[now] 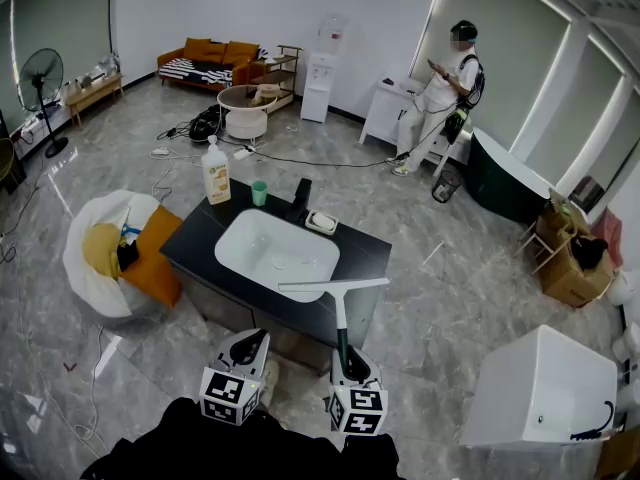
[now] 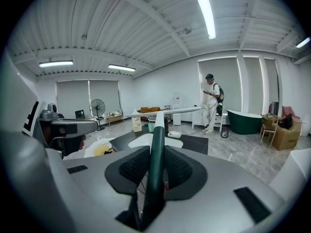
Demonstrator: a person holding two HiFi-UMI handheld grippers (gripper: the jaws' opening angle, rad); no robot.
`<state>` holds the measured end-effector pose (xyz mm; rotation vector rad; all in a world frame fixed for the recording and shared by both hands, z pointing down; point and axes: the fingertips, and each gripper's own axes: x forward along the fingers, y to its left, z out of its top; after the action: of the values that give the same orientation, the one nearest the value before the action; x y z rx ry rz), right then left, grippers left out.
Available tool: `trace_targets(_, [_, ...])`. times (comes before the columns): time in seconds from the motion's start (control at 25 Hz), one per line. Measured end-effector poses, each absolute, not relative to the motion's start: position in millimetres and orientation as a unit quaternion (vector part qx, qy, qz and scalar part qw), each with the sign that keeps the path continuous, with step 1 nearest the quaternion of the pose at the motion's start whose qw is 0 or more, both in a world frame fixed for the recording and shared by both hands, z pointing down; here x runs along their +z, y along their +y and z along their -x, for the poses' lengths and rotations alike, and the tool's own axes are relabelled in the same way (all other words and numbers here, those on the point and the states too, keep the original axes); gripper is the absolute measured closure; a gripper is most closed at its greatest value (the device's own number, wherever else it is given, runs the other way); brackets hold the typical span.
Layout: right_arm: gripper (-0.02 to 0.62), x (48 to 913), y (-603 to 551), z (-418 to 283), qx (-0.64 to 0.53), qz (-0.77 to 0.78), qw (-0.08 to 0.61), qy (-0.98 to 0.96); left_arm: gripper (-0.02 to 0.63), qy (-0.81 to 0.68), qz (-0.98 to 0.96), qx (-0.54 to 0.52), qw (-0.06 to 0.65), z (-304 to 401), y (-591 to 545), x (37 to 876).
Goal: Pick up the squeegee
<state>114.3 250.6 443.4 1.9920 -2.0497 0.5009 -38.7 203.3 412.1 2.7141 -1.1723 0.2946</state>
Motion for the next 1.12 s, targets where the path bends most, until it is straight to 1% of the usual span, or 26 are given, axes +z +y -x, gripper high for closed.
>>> trace_targets(1.12, [0.486,448.1,243.6,-117.7,0.174,-0.684,0.119,-0.699,0.575,-0.392,-0.910,0.104,0.090,37.2,197.4,418.3])
